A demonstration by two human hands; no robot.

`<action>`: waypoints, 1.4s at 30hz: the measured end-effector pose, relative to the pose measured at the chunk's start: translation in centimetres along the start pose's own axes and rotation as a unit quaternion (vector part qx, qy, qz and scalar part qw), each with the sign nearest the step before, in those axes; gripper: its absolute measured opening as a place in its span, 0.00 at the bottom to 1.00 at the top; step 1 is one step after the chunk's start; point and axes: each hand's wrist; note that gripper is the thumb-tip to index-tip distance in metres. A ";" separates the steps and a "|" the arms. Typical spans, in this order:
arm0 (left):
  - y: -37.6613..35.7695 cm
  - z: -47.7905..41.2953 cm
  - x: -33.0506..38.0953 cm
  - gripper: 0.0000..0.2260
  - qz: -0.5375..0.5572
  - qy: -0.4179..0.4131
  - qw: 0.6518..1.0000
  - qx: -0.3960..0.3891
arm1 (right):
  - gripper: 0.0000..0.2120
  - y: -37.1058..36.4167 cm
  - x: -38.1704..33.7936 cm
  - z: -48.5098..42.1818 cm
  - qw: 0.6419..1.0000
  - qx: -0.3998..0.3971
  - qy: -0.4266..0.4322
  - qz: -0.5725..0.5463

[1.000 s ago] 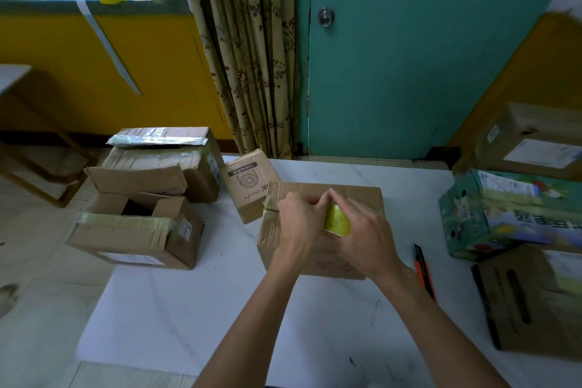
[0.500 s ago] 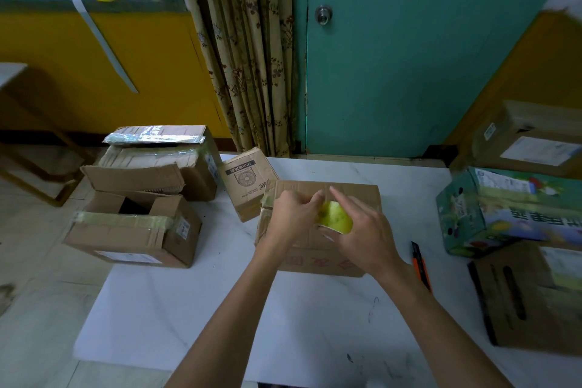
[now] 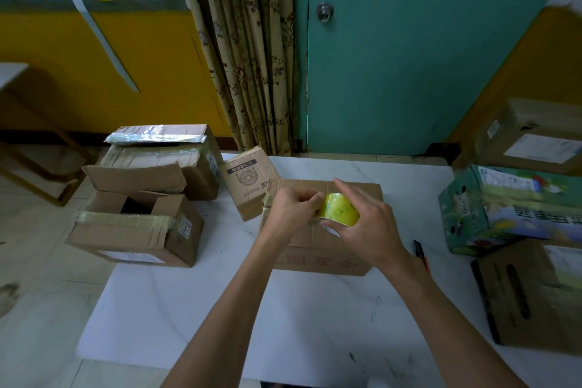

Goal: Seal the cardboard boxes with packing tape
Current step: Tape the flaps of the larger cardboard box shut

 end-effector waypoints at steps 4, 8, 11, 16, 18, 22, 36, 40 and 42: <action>-0.2 0.0 -0.3 0.13 -0.014 -0.001 1.000 -0.011 | 0.39 0.0 0.1 0.1 1.000 0.007 -0.007 0.002; -0.4 0.0 -0.4 0.12 -0.003 -0.027 1.000 -0.010 | 0.39 0.3 0.4 -0.2 1.000 0.003 -0.022 0.005; -0.6 -0.1 -0.3 0.05 0.015 -0.054 0.998 0.020 | 0.39 0.5 0.3 -0.4 1.000 0.001 -0.018 0.011; -0.6 -0.6 -0.1 0.07 0.018 -0.057 0.998 0.024 | 0.39 0.4 0.2 -0.5 1.000 0.005 -0.011 0.015; -0.5 -0.5 0.1 0.08 0.015 -0.061 0.997 0.031 | 0.39 0.4 0.1 -0.6 1.000 0.004 -0.007 0.014; -0.2 -0.3 0.7 0.09 0.024 -0.041 0.999 -0.003 | 0.40 0.4 0.3 -0.3 1.000 -0.003 -0.010 -0.002; 2.1 -0.8 1.5 0.07 0.086 0.022 0.992 -0.090 | 0.41 0.3 0.2 -0.6 0.999 -0.013 -0.012 -0.045; 1.8 -0.7 1.5 0.09 0.039 0.025 0.996 -0.073 | 0.41 0.2 0.2 -0.6 0.998 -0.015 -0.013 -0.053; 1.4 -0.4 1.6 0.10 0.033 0.020 0.995 -0.094 | 0.41 0.1 0.4 -0.5 0.998 -0.016 -0.012 -0.055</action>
Point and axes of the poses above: each hand's wrist, its own z-axis away from the middle knuckle, its own y-axis out of the back of the hand, x = y × z, and after that the axes turned 11 degrees about y, right-handed
